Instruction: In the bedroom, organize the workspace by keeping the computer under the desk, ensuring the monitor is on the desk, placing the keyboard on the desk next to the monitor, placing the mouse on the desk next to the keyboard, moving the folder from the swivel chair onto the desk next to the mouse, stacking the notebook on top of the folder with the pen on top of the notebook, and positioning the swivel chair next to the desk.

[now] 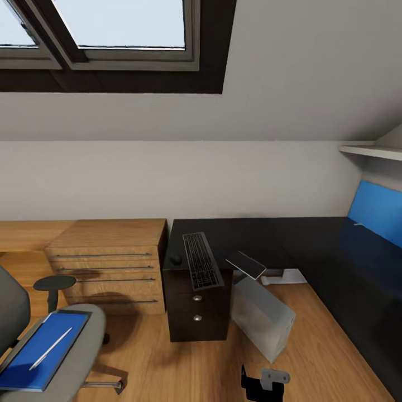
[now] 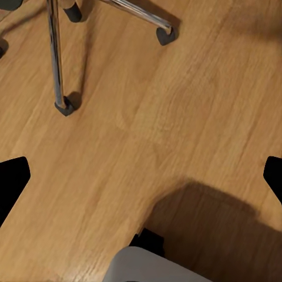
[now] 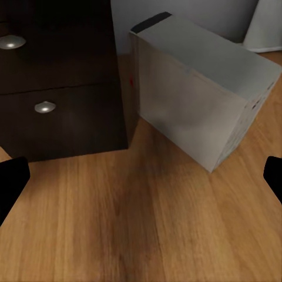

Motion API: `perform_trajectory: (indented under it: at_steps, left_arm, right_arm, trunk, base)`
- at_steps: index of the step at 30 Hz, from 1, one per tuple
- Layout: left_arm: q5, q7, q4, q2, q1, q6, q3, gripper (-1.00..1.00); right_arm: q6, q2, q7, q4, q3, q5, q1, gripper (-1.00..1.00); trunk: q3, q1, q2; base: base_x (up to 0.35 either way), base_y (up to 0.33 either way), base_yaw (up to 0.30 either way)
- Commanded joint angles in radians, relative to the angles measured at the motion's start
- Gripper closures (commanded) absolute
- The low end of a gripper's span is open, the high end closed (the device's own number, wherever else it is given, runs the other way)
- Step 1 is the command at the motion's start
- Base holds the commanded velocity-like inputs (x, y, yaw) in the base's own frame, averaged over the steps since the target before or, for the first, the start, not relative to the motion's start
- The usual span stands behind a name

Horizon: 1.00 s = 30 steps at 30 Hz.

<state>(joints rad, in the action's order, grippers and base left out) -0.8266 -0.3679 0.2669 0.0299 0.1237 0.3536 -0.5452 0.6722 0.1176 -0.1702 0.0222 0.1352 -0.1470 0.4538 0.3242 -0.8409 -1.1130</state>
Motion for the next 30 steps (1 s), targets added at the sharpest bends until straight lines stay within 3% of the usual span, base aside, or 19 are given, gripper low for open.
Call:
perform_trajectory:
  at_steps: [1,23,26,30]
  left_arm:
    - [-0.006,-0.006,0.002,0.001,0.001,0.002,-0.009,-1.0]
    - [-0.008,-0.004,0.004,-0.001,0.001,0.002,-0.01,-1.0]
    - [-0.007,-0.001,0.03,-0.011,0.001,0.001,-0.009,-1.0]
    - [-0.006,-0.003,0.132,-0.016,0.001,-0.01,-0.009,-1.0]
  right_arm:
    - [0.004,0.0,-0.002,0.002,0.009,-0.009,0.001,-1.0]
    - [0.005,-0.001,-0.002,0.002,0.009,-0.01,0.002,-1.0]
    - [0.006,0.0,-0.002,0.0,0.012,-0.01,0.002,-1.0]
    - [0.005,0.002,-0.004,-0.026,0.012,-0.012,0.002,-1.0]
  trunk:
    - [0.004,-0.004,-0.008]
    - [0.073,-0.088,-0.162]
    - [0.083,-0.1,-0.183]
    - [0.095,-0.115,-0.211]
  base:
    - [0.0,0.0,0.0]
    - [0.0,0.0,0.0]
    - [0.0,0.0,0.0]
    - [0.0,0.0,0.0]
